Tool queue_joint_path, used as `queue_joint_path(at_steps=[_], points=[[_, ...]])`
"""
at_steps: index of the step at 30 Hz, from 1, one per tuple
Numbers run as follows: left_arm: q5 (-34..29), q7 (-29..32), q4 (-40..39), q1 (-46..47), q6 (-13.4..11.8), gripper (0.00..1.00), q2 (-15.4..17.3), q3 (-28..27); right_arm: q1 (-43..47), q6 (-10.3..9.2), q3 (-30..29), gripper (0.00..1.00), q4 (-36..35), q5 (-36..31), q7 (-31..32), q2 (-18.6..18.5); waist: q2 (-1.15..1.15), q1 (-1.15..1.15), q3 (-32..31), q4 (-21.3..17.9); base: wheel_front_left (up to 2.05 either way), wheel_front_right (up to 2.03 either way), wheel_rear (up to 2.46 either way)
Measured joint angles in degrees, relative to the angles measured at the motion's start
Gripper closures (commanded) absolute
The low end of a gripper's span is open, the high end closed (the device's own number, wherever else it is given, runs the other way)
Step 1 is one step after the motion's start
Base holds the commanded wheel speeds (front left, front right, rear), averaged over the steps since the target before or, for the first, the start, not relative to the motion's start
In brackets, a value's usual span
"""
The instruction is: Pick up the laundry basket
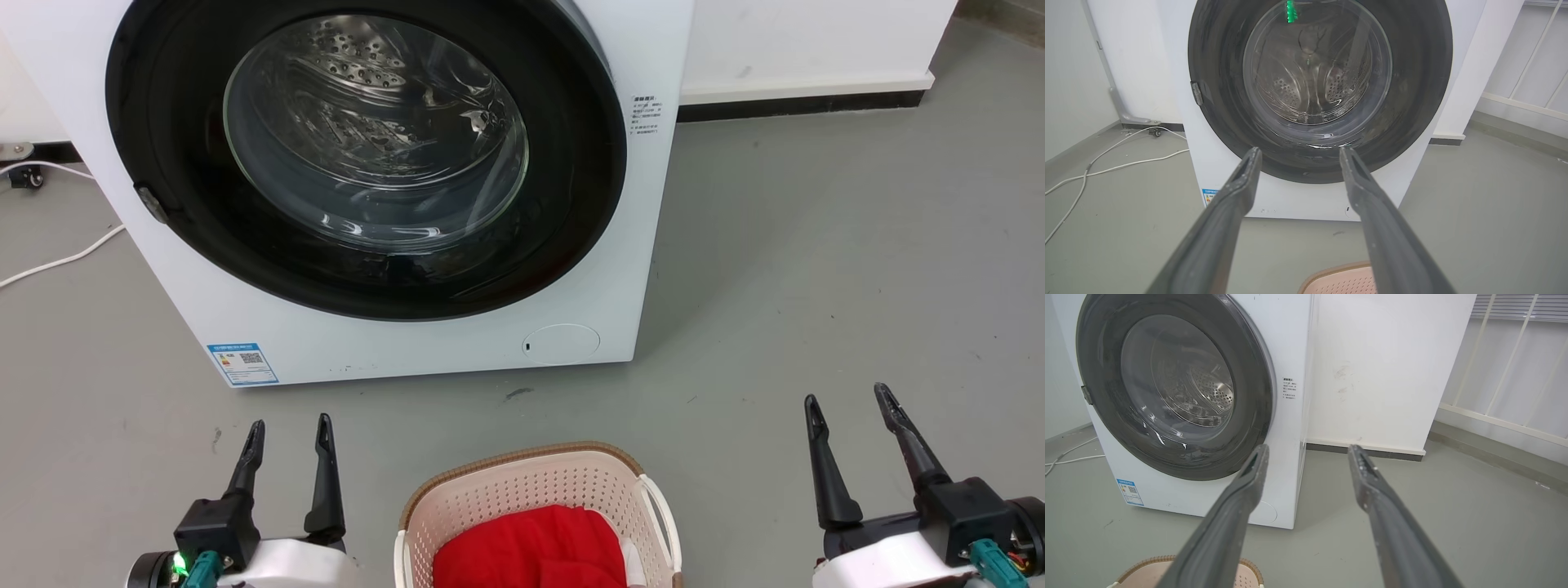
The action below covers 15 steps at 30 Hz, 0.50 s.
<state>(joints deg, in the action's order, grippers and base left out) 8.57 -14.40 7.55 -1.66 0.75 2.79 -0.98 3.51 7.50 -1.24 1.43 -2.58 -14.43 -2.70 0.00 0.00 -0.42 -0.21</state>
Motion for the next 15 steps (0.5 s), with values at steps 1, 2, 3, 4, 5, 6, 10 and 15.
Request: queue_joint_path(at_steps=[1, 2, 3, 4, 5, 6, 10, 15], points=[[-0.5, -0.2, 0.0, -0.1, 0.0, 0.0, 0.0, 0.0, 0.0, 0.0, 0.0, 0.0, 0.0, -0.2, -0.2, 0.0, 0.0, 0.0, 0.0, 0.0, 0.0, 0.0, 0.0], [-0.9, -0.3, 0.1, -0.2, 0.0, 0.0, 0.0, 0.0, 0.1, 0.0, 0.0, 0.0, 0.0, -0.5, -0.3, 0.0, 0.0, 0.0, 0.0, 0.0, 0.0, 0.0, 0.0], [-1.2, -0.4, 0.1, -0.2, -0.1, 0.0, 0.0, 0.0, 0.1, 0.0, 0.0, 0.0, 0.0, -0.6, -0.4, 0.0, 0.0, 0.0, 0.0, 0.1, 0.0, 0.0, 0.0], [-1.6, -0.5, 0.2, -0.2, -0.1, 0.0, 0.0, 0.0, 0.1, 0.0, 0.0, 0.0, 0.0, -0.7, -0.5, 0.0, 0.0, 0.0, 0.0, 0.1, 0.0, 0.0, 0.0], [-2.0, -0.5, 0.2, -0.2, -0.1, 0.0, 0.0, 0.0, 0.1, 0.0, 0.0, 0.0, 0.0, -0.8, -0.5, 0.0, 0.0, 0.0, 0.0, 0.1, 0.0, 0.0, 0.0], [-2.3, -0.5, 0.2, -0.2, -0.2, 0.0, 0.0, 0.0, 0.1, 0.0, 0.0, 0.0, 0.0, -0.9, -0.6, 0.0, 0.0, 0.0, 0.0, 0.1, 0.0, 0.0, 0.0], [-2.3, -0.7, 0.4, -0.3, -0.3, 0.0, 0.0, -0.3, 0.3, 0.0, 0.0, 0.0, 0.3, 0.0, -0.6, 0.0, 0.0, 0.0, -0.1, 0.1, 0.0, 0.0, 0.0], [-2.3, -0.7, 0.4, -0.5, -0.3, 0.0, 0.0, -0.5, 0.3, 0.0, -0.1, 0.0, 0.9, 1.8, -0.6, 0.0, 0.0, 0.0, -0.1, 0.1, 0.0, 0.0, 0.0]])
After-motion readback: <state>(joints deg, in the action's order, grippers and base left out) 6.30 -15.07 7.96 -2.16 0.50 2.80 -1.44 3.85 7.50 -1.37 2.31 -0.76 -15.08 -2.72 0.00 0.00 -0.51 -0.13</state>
